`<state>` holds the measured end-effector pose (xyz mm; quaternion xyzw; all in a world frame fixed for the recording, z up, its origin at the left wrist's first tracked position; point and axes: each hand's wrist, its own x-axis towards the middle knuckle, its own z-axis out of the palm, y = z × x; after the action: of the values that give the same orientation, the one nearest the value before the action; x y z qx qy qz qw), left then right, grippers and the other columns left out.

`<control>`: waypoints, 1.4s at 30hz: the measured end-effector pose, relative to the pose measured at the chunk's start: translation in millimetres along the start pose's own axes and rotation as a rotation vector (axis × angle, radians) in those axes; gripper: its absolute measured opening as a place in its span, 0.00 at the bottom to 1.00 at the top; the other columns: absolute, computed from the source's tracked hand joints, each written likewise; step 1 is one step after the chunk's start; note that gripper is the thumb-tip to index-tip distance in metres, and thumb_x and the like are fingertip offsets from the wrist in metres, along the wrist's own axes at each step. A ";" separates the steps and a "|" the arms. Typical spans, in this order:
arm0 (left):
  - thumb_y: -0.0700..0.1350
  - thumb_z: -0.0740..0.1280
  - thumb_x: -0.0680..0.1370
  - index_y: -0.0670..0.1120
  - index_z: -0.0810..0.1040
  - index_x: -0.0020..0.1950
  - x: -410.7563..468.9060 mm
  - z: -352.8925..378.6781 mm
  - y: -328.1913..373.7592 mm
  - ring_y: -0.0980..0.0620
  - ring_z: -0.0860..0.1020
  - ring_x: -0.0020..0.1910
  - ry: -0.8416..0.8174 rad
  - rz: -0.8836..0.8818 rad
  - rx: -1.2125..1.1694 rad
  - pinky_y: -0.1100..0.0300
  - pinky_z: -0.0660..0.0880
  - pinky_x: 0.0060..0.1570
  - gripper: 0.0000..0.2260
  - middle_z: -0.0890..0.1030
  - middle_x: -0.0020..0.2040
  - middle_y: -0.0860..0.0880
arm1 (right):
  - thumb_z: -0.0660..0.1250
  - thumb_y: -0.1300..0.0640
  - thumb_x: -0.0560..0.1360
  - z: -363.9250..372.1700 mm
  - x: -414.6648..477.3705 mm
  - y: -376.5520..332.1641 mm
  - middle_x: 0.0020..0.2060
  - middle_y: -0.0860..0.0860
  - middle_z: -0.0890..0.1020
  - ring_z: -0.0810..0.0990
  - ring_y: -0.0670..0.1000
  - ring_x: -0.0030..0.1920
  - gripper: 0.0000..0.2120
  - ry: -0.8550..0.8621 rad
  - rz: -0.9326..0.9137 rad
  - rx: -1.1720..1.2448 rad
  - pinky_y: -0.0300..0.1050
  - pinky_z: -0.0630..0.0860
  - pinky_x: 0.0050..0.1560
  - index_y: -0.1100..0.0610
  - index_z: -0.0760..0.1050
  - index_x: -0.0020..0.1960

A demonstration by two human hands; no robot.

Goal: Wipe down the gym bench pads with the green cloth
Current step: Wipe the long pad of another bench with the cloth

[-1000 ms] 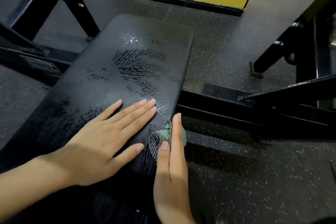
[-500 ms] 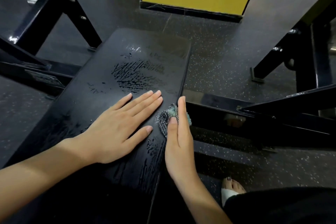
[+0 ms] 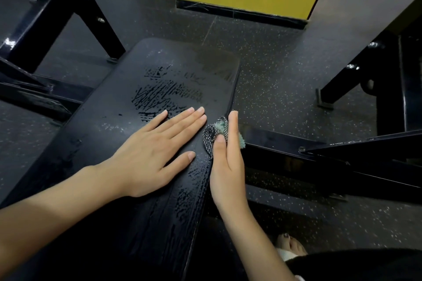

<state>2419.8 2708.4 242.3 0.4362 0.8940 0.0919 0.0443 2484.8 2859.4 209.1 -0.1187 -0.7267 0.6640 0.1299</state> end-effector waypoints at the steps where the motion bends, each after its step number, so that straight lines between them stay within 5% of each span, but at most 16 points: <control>1: 0.59 0.44 0.83 0.52 0.45 0.82 2.7 -0.3 -0.9 0.60 0.43 0.79 -0.003 -0.004 -0.004 0.55 0.41 0.77 0.29 0.45 0.81 0.58 | 0.51 0.57 0.85 -0.3 -5.8 0.1 0.77 0.37 0.51 0.48 0.31 0.74 0.23 -0.012 -0.005 0.002 0.29 0.48 0.73 0.42 0.47 0.75; 6: 0.60 0.41 0.81 0.53 0.44 0.81 17.5 -2.7 -5.1 0.62 0.40 0.79 -0.011 -0.016 -0.016 0.56 0.38 0.77 0.29 0.44 0.81 0.59 | 0.51 0.52 0.82 1.1 -19.6 3.2 0.76 0.35 0.51 0.48 0.30 0.74 0.23 -0.019 -0.016 -0.014 0.28 0.48 0.72 0.39 0.48 0.73; 22: 0.62 0.40 0.81 0.54 0.42 0.81 42.2 -3.9 -15.5 0.64 0.40 0.78 -0.028 -0.016 -0.011 0.57 0.37 0.77 0.30 0.42 0.81 0.59 | 0.49 0.58 0.85 -12.9 105.8 -2.7 0.79 0.48 0.51 0.49 0.44 0.78 0.24 -0.015 0.027 -0.161 0.34 0.46 0.74 0.56 0.49 0.80; 28: 0.61 0.41 0.81 0.54 0.44 0.82 50.6 -3.1 -21.7 0.63 0.40 0.79 -0.022 -0.002 -0.016 0.57 0.38 0.77 0.29 0.43 0.81 0.59 | 0.49 0.57 0.85 -15.3 101.5 -3.4 0.79 0.46 0.52 0.51 0.41 0.77 0.24 -0.013 0.057 -0.095 0.35 0.48 0.75 0.54 0.49 0.80; 34: 0.61 0.42 0.81 0.53 0.44 0.82 58.3 -3.3 -25.2 0.63 0.41 0.79 -0.016 0.012 -0.017 0.55 0.40 0.78 0.29 0.43 0.81 0.59 | 0.51 0.57 0.84 -13.9 56.4 -2.5 0.78 0.41 0.55 0.52 0.34 0.74 0.24 -0.041 0.078 -0.021 0.24 0.50 0.70 0.50 0.51 0.79; 42: 0.61 0.41 0.81 0.54 0.42 0.81 62.8 -3.4 -28.1 0.63 0.39 0.78 -0.029 0.011 -0.010 0.55 0.39 0.78 0.29 0.42 0.81 0.60 | 0.49 0.57 0.85 -17.0 115.2 -2.3 0.79 0.46 0.56 0.54 0.42 0.77 0.23 0.008 0.066 -0.090 0.39 0.51 0.76 0.55 0.53 0.79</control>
<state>2358.9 2740.5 240.1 0.4423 0.8904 0.0906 0.0588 2382.6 2914.9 216.4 -0.1511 -0.7511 0.6339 0.1055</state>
